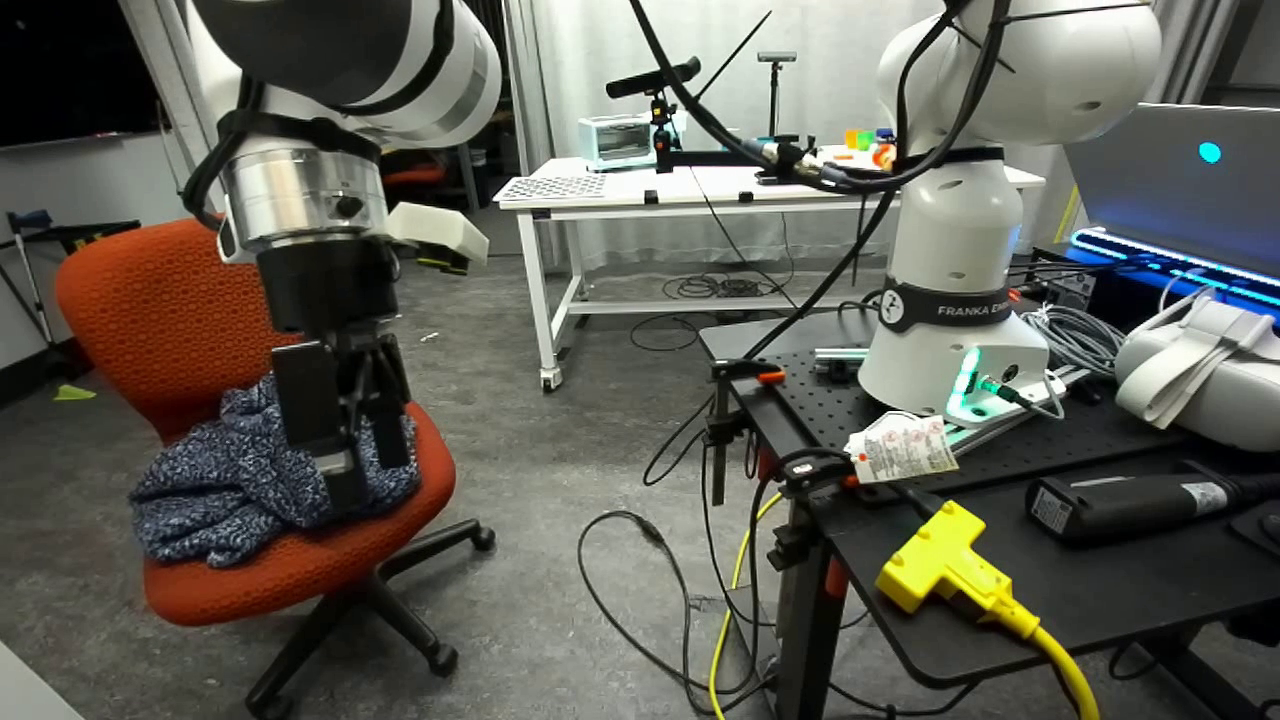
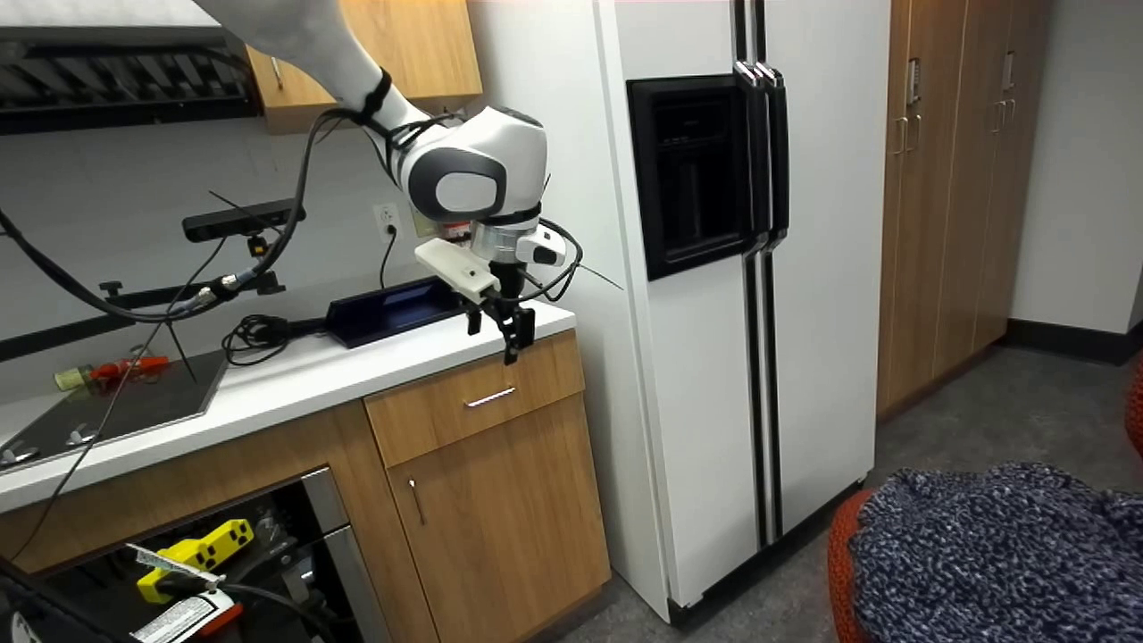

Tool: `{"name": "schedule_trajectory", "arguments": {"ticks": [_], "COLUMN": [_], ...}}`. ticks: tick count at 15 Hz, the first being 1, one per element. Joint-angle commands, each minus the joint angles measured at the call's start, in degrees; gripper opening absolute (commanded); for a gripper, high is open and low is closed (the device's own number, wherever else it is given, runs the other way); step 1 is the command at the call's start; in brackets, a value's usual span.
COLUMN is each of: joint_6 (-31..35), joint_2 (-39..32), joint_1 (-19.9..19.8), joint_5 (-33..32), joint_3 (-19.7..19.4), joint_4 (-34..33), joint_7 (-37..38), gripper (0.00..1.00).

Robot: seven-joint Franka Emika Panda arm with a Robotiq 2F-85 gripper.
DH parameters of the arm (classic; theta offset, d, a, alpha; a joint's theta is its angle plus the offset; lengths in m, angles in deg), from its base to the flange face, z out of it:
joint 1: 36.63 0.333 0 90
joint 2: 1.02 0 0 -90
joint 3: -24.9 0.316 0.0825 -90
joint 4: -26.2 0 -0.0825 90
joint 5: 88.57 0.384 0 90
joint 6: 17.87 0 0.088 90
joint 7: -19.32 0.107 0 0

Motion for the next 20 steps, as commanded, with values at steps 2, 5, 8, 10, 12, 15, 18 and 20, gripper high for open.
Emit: {"name": "schedule_trajectory", "arguments": {"ticks": [2, 5, 8, 10, 12, 15, 18, 20], "joint_6": [1.5, 4.1, 5.9, 6.1, 5.2, 4.0, 2.7, 4.9], "joint_2": [-2.4, -6.7, -10.9, -13.9, -16.7, -20.3, -22.6, -21.4], "joint_1": [0.1, 0.3, -0.1, -0.5, -1.3, -2.4, -3.4, -2.2], "joint_5": [-1.3, -2.2, -1.7, -1.3, -0.2, 1.1, 0.9, -0.9], "joint_3": [0.1, 0.2, 1.0, 1.7, 3.1, 5.4, 7.4, 6.5], "joint_4": [-1.2, -3.5, -6.1, -8.4, -11.2, -14.9, -17.0, -14.8], "joint_7": [1.4, 2.3, 2.7, 2.7, 2.1, 1.2, 0.3, 1.8], "gripper": [1.00, 1.00, 1.00, 1.00, 1.00, 1.00, 1.00, 1.00]}}
